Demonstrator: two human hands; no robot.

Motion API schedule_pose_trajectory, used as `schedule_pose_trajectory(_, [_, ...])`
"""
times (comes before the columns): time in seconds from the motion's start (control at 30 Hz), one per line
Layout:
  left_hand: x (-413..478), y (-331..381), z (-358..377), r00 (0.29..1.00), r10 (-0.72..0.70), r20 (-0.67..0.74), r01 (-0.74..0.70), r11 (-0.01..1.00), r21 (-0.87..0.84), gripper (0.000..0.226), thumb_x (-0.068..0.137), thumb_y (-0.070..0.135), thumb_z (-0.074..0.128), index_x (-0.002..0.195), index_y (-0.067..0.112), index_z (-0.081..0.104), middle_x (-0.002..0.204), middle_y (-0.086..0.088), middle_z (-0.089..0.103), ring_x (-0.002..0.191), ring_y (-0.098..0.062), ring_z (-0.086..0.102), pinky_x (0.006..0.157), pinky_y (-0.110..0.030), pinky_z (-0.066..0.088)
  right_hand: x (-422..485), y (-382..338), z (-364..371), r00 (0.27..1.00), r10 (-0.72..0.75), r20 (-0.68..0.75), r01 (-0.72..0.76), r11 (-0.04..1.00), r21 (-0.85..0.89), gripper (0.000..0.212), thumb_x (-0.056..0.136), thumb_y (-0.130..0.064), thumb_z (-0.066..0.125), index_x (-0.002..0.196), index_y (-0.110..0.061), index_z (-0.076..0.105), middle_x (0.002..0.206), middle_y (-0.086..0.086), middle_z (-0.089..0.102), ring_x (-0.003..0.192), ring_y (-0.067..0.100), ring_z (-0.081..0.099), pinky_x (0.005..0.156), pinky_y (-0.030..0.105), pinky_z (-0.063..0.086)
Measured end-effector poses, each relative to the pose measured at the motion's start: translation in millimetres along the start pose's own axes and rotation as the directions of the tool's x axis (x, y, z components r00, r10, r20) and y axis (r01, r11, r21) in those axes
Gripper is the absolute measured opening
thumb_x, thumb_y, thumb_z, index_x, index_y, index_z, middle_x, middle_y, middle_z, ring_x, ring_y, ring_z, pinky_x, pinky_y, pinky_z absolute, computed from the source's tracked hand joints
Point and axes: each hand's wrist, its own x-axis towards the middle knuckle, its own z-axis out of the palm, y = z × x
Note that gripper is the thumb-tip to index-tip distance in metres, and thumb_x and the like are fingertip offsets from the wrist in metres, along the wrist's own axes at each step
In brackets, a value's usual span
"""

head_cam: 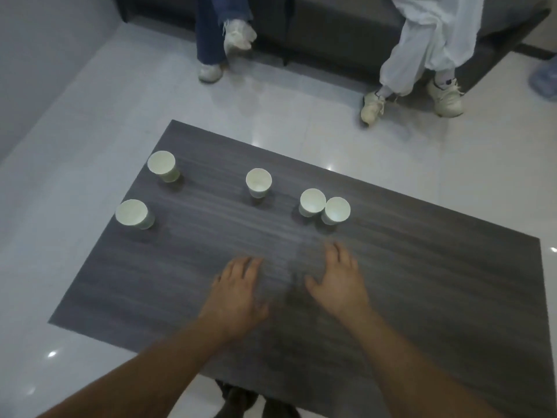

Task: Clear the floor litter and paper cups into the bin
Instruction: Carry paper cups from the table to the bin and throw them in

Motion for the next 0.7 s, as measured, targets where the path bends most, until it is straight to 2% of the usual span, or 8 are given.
schedule_pose_trajectory(0.17, [71.7, -3.6, 36.7, 0.999, 0.035, -0.037, -0.037, 0.998, -0.049, 0.09, 0.079, 0.051, 0.063, 0.15, 0.022, 0.016, 0.151, -0.001, 0.025, 0.138, -0.02, 0.024, 0.114, -0.036, 0.026, 109.2, 28.4, 7.6, 0.984, 0.032, -0.178, -0.033, 0.999, -0.002, 0.089, 0.083, -0.044, 0.066, 0.153, -0.02, 0.016, 0.161, 0.008, 0.008, 0.147, 0.031, 0.009, 0.114, 0.05, 0.027])
schedule_pose_trajectory(0.27, [104.6, -3.1, 58.8, 0.998, 0.044, -0.052, -0.05, 0.992, -0.12, 0.09, 0.079, 0.049, 0.065, 0.15, 0.023, 0.016, 0.15, 0.0, 0.025, 0.137, -0.018, 0.024, 0.115, -0.035, 0.025, 156.2, 46.9, 14.7, 0.985, 0.035, -0.172, -0.044, 0.998, -0.049, 0.096, 0.081, -0.045, 0.069, 0.154, -0.023, 0.011, 0.162, 0.006, -0.001, 0.149, 0.032, 0.003, 0.112, 0.054, 0.027])
schedule_pose_trajectory(0.33, [120.4, 0.1, 69.1, 0.997, 0.045, -0.059, -0.054, 0.987, -0.151, 0.09, 0.078, 0.048, 0.066, 0.149, 0.023, 0.017, 0.15, 0.0, 0.026, 0.137, -0.018, 0.023, 0.115, -0.036, 0.024, 177.2, 53.3, 17.8, 0.989, 0.014, -0.149, -0.023, 0.998, -0.059, 0.097, 0.08, -0.046, 0.07, 0.154, -0.025, 0.011, 0.162, 0.004, -0.001, 0.148, 0.031, 0.005, 0.111, 0.053, 0.028])
schedule_pose_trajectory(0.4, [133.0, 4.1, 75.3, 0.997, 0.028, -0.076, -0.042, 0.981, -0.189, 0.091, 0.077, 0.046, 0.068, 0.149, 0.024, 0.018, 0.149, 0.0, 0.027, 0.136, -0.018, 0.024, 0.115, -0.037, 0.025, 187.4, 57.4, 20.5, 0.988, -0.013, -0.156, 0.007, 0.999, -0.035, 0.089, 0.081, -0.042, 0.069, 0.152, -0.023, 0.019, 0.159, 0.008, 0.013, 0.143, 0.035, 0.02, 0.106, 0.051, 0.035])
schedule_pose_trajectory(0.5, [145.1, 11.3, 79.5, 0.995, 0.013, -0.096, -0.034, 0.974, -0.225, 0.092, 0.076, 0.045, 0.07, 0.149, 0.022, 0.019, 0.148, -0.001, 0.029, 0.136, -0.018, 0.025, 0.114, -0.034, 0.026, 174.8, 62.0, 28.1, 0.982, -0.023, -0.189, 0.03, 0.999, 0.035, 0.075, 0.082, -0.036, 0.067, 0.147, -0.018, 0.033, 0.144, 0.011, 0.034, 0.127, 0.035, 0.04, 0.094, 0.045, 0.043])
schedule_pose_trajectory(0.6, [148.7, 20.5, 81.6, 0.996, 0.035, -0.078, -0.056, 0.959, -0.277, 0.095, 0.074, 0.044, 0.073, 0.149, 0.021, 0.019, 0.15, -0.001, 0.028, 0.138, -0.016, 0.023, 0.112, -0.026, 0.021, 139.1, 60.3, 40.0, 0.977, -0.008, -0.215, 0.044, 0.986, 0.163, 0.073, 0.081, -0.038, 0.069, 0.144, -0.017, 0.039, 0.137, 0.009, 0.042, 0.12, 0.031, 0.049, 0.09, 0.039, 0.045])
schedule_pose_trajectory(0.7, [148.4, 27.4, 82.4, 0.996, 0.081, -0.041, -0.09, 0.94, -0.329, 0.097, 0.072, 0.041, 0.074, 0.15, 0.019, 0.021, 0.151, 0.0, 0.03, 0.138, -0.012, 0.024, 0.108, -0.018, 0.017, 111.6, 54.5, 51.4, 0.989, -0.023, -0.148, 0.07, 0.946, 0.316, 0.08, 0.076, -0.042, 0.073, 0.145, -0.019, 0.038, 0.139, 0.003, 0.045, 0.123, 0.023, 0.049, 0.095, 0.034, 0.042])
